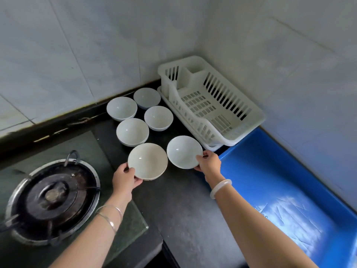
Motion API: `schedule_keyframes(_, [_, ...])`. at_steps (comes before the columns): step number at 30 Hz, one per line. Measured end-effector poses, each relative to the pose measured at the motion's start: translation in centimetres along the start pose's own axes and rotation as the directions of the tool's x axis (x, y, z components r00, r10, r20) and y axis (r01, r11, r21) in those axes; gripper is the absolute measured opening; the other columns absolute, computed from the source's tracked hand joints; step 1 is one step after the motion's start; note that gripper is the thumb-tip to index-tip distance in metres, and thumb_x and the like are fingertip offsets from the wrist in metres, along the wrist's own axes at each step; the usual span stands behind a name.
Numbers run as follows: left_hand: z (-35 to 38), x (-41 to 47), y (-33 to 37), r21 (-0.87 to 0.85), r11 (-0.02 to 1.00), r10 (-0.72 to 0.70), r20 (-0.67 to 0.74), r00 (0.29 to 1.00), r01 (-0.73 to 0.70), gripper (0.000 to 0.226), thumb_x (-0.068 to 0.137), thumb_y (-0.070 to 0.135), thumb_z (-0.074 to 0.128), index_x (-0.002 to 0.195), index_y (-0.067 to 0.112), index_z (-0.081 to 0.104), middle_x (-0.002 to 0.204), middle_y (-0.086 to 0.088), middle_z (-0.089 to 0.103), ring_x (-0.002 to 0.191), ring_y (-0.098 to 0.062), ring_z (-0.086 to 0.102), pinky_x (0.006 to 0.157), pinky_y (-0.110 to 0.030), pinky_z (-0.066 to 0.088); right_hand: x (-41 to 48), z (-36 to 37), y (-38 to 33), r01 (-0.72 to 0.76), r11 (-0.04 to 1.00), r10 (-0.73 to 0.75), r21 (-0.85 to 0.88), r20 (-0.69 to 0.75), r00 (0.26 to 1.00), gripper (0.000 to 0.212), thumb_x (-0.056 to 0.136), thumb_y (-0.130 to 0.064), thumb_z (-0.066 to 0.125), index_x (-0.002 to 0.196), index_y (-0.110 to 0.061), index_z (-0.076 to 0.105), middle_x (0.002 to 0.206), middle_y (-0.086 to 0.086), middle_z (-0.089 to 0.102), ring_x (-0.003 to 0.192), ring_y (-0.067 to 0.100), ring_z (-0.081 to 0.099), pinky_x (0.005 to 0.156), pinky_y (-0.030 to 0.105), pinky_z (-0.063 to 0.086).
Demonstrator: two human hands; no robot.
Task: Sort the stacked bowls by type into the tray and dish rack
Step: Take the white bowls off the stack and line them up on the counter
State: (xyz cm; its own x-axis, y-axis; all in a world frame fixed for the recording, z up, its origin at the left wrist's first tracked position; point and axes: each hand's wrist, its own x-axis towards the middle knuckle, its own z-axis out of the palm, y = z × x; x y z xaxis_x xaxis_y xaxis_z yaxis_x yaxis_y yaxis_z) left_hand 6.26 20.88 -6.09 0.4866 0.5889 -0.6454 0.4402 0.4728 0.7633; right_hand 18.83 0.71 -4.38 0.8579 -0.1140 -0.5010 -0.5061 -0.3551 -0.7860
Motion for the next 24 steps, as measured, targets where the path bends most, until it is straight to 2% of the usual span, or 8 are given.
schedule_keyframes(4, [-0.2, 0.4, -0.2, -0.045, 0.999, -0.018, -0.005, 1.0, 0.018, 0.038, 0.093, 0.001, 0.042, 0.129, 0.009, 0.049, 0.118, -0.014, 0.054, 0.092, -0.036, 0.062, 0.074, -0.039, 0.053, 1.0, 1.4, 0.3, -0.031, 0.999, 0.032, 0.035, -0.027, 0.999, 0.011, 0.087, -0.007, 0.059, 0.094, -0.014, 0.055, 0.102, 0.004, 0.053, 0.093, 0.024, 0.057, 0.045, 0.021, 0.052])
schedule_keyframes(7, [-0.2, 0.3, -0.6, -0.067, 0.998, -0.018, -0.012, 1.0, 0.017, 0.038, 0.092, 0.002, 0.042, 0.129, 0.011, 0.049, 0.118, -0.013, 0.055, 0.099, -0.038, 0.062, 0.076, -0.039, 0.053, 1.4, 2.1, 0.6, -0.048, 0.996, 0.051, 0.072, -0.04, 0.998, 0.014, 0.086, -0.006, 0.058, 0.082, -0.017, 0.053, 0.101, 0.005, 0.054, 0.094, 0.025, 0.057, 0.053, 0.027, 0.055])
schedule_keyframes(11, [0.0, -0.2, -0.9, -0.119, 0.993, -0.024, -0.022, 0.999, 0.022, 0.039, 0.093, 0.003, 0.043, 0.13, 0.013, 0.049, 0.118, -0.01, 0.055, 0.101, -0.036, 0.061, 0.079, -0.039, 0.053, 1.7, 2.5, 1.1, -0.054, 0.995, 0.057, 0.081, -0.038, 0.998, 0.016, 0.086, -0.006, 0.058, 0.079, -0.018, 0.051, 0.101, 0.006, 0.055, 0.094, 0.025, 0.058, 0.051, 0.026, 0.054])
schedule_keyframes(17, [0.0, -0.7, -1.0, -0.19, 0.981, -0.042, -0.007, 0.999, 0.04, 0.036, 0.094, 0.008, 0.043, 0.129, 0.014, 0.05, 0.117, -0.013, 0.059, 0.094, -0.032, 0.063, 0.079, -0.039, 0.052, 1.6, 3.0, 2.1, -0.112, 0.98, 0.116, 0.162, -0.018, 0.993, 0.01, 0.089, -0.009, 0.058, 0.097, -0.014, 0.054, 0.111, 0.008, 0.054, 0.098, 0.027, 0.061, 0.052, 0.023, 0.056])
schedule_keyframes(21, [0.0, -0.7, -1.2, -0.217, 0.975, -0.042, -0.021, 0.999, 0.036, 0.036, 0.094, 0.007, 0.043, 0.129, 0.013, 0.05, 0.12, -0.015, 0.059, 0.096, -0.034, 0.063, 0.079, -0.04, 0.053, 1.3, 3.2, 2.4, -0.222, 0.937, 0.211, 0.27, 0.067, 0.975, 0.025, 0.092, -0.012, 0.057, 0.117, -0.015, 0.053, 0.114, 0.007, 0.056, 0.089, 0.02, 0.064, 0.06, 0.024, 0.058])
schedule_keyframes(24, [0.3, -0.6, -1.2, -0.239, 0.97, -0.044, -0.038, 0.998, 0.034, 0.036, 0.094, 0.006, 0.043, 0.129, 0.011, 0.049, 0.122, -0.017, 0.058, 0.097, -0.036, 0.063, 0.08, -0.041, 0.053, 1.4, 3.4, 2.3, -0.254, 0.902, 0.231, 0.35, 0.107, 0.967, 0.036, 0.093, -0.009, 0.056, 0.128, -0.012, 0.05, 0.12, 0.009, 0.057, 0.095, 0.023, 0.064, 0.067, 0.027, 0.059])
